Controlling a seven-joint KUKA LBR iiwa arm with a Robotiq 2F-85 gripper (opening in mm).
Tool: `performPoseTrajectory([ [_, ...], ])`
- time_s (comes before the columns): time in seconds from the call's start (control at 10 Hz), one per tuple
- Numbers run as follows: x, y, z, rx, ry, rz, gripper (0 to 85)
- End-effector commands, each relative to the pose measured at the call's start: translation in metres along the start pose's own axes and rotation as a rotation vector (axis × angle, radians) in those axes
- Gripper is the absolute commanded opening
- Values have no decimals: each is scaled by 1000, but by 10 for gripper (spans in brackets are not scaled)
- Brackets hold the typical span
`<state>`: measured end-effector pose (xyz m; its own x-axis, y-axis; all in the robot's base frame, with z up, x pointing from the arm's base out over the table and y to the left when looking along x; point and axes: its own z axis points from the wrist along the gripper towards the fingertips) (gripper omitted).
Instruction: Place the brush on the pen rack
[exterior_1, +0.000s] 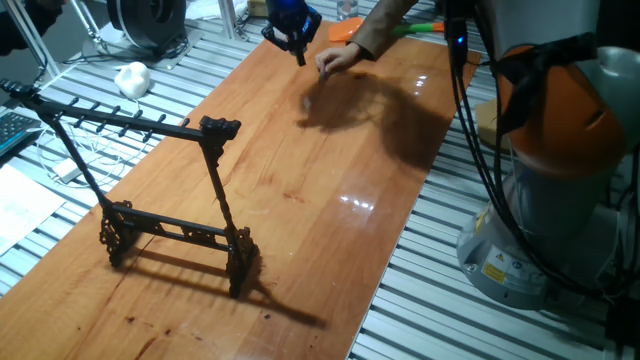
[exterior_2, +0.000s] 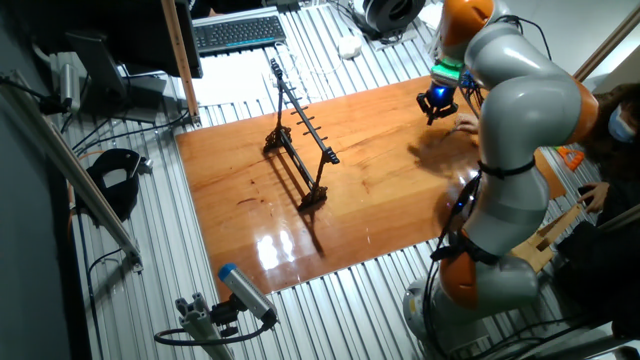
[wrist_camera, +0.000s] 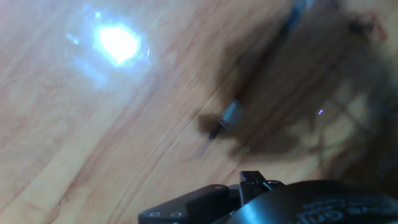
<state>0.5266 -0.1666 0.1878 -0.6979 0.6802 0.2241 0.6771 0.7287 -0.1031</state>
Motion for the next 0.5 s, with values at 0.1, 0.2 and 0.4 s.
performPoseTrajectory([
  [0.1, 0, 0, 0, 25, -26, 8, 170],
  [0.2, 0, 0, 0, 19, -59, 33, 170],
  [0.4, -8, -7, 6, 41, -123, -15, 340],
])
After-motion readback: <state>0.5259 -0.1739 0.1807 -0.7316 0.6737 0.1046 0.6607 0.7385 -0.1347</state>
